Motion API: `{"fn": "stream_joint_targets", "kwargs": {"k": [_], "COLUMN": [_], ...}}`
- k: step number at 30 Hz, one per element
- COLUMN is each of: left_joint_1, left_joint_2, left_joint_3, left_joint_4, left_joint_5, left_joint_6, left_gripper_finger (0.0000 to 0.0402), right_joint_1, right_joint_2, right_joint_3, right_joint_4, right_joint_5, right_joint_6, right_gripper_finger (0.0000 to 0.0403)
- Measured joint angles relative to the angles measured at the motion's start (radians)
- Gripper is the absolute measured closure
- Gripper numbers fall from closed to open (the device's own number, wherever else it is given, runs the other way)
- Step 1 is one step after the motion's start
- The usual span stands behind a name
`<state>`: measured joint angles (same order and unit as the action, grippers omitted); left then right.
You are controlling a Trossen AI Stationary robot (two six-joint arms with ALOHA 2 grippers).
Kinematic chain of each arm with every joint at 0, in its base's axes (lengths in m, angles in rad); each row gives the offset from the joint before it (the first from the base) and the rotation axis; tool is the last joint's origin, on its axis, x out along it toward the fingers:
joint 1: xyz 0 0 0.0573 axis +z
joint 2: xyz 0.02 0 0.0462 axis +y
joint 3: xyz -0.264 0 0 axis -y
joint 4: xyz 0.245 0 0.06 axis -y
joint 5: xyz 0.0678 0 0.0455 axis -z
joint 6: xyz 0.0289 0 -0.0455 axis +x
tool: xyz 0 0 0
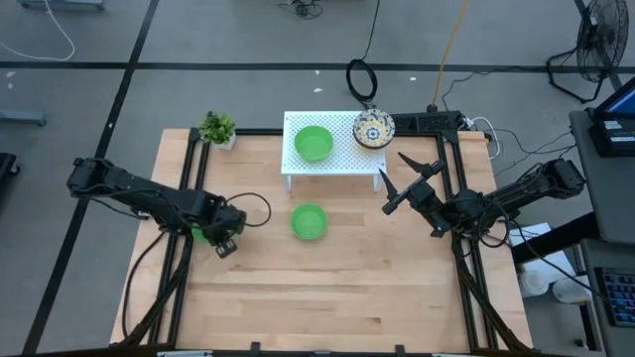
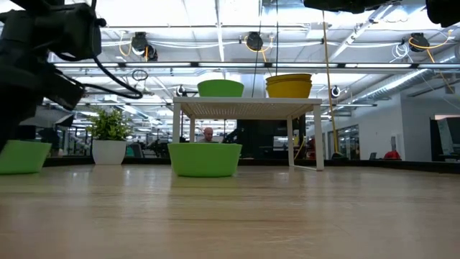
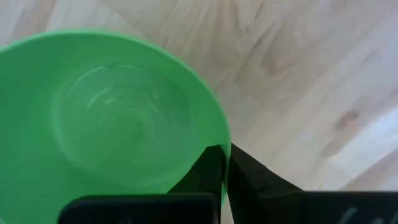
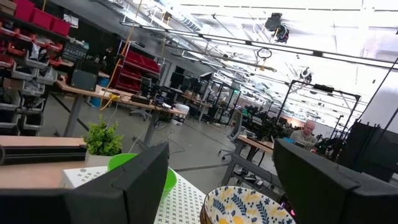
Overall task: Pick & Place Mini bowls
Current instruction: Stack the left green bowl on top of the green bowl on the shelf
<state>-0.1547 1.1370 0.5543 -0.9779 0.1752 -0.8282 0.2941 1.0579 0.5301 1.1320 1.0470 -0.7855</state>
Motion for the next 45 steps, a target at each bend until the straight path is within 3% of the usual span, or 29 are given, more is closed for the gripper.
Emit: {"fn": "stream_joint_targets", "kwargs": {"k": [7,10,18,21,26,31,35,45], "left_joint_1": [0.055,0.096,0.173,0.201,0.260,0.292,0.292,0.292], "left_joint_2": [0.000,0.002,0.003,0.003,-0.011,-0.017,-0.017,-0.016], "left_joint_3": [0.000,-0.003,-0.002,0.029,0.136,0.232,0.217,0.090], "left_joint_4": [0.157,0.266,0.511,0.527,0.344,0.001,-0.174,-0.126], "left_joint_5": [-0.039,-0.060,-0.089,-0.063,-0.045,-0.209,-0.303,-0.245], "left_joint_6": [-0.321,-0.421,-0.260,-0.172,-0.043,-0.052,-0.162,-0.226], "left_gripper_finger": [0.0395,0.0373,0.0286,0.0259,0.0237,0.0245,0.0258,0.0288], "right_joint_1": [0.000,0.000,0.000,0.000,0.000,0.000,0.000,0.000], "right_joint_2": [0.000,0.000,0.000,0.000,0.000,0.000,0.000,0.000], "right_joint_3": [0.000,0.000,0.000,0.000,0.000,0.000,0.000,0.000], "right_joint_4": [0.000,0.000,0.000,0.000,0.000,0.000,-0.001,-0.001], "right_joint_5": [0.000,0.000,0.000,0.000,0.000,0.000,0.000,0.000], "right_joint_6": [0.000,0.000,0.000,0.000,0.000,0.000,0.000,0.006], "right_gripper_finger": [0.0129,0.0129,0.0129,0.0129,0.0129,0.0129,0.0129,0.0129]}}
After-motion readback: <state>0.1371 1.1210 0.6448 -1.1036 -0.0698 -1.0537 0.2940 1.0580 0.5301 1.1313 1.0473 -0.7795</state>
